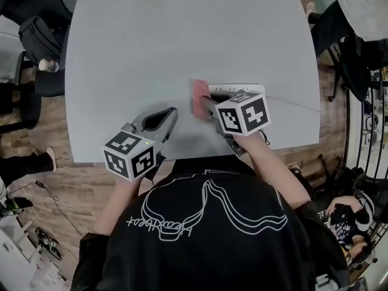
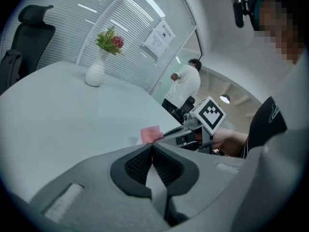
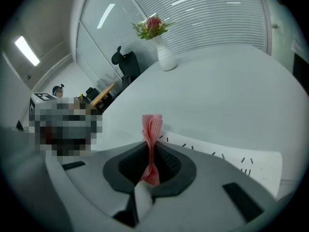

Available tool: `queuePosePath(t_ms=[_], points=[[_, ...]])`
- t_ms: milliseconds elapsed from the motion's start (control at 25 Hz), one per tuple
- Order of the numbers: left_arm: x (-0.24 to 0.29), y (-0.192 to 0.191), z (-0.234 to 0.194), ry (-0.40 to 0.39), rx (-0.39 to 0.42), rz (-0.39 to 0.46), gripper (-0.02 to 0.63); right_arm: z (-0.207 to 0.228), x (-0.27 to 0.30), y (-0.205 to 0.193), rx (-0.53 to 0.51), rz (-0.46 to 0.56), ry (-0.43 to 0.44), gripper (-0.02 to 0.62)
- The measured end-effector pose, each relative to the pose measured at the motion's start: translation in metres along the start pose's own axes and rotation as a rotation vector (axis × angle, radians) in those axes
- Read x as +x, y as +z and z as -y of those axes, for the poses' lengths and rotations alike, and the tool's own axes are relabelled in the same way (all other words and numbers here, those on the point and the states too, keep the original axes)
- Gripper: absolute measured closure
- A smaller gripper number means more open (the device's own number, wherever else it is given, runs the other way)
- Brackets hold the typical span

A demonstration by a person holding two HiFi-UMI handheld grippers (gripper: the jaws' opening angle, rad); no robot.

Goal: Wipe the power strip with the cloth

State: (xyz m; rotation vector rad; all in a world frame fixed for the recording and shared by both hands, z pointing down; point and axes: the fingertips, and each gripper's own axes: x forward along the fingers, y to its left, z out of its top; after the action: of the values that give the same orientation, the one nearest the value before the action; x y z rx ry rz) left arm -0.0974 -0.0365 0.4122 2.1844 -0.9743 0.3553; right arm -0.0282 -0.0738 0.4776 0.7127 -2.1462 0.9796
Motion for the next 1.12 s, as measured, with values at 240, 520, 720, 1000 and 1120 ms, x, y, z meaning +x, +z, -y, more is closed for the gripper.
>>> queuePosePath(t_ms=[240,520,720,1000,1120], points=[[-0.001,-0.004,-0.001,0.005,-0.006,-0.001,0.594,0.002,0.001,-0.003,-0.014,-0.013,-0.017,0.560],[-0.002,-0.004,0.001,-0.001,-0.001,-0.001,0.594,0.006,-0.004,-0.006,-0.010,-0.013,-0.030,0.560],[0.003,-0.003,0.006,-0.014,0.006,-0.009,0.594,0.020,-0.014,-0.010,0.030,0.002,-0.048,0.559],[0.016,-0.002,0.013,-0.038,0.026,-0.031,0.594,0.043,-0.031,-0.017,0.079,0.019,-0.079,0.559],[0.022,-0.002,0.019,-0.052,0.033,-0.041,0.594,0.054,-0.041,-0.022,0.096,0.024,-0.098,0.558]])
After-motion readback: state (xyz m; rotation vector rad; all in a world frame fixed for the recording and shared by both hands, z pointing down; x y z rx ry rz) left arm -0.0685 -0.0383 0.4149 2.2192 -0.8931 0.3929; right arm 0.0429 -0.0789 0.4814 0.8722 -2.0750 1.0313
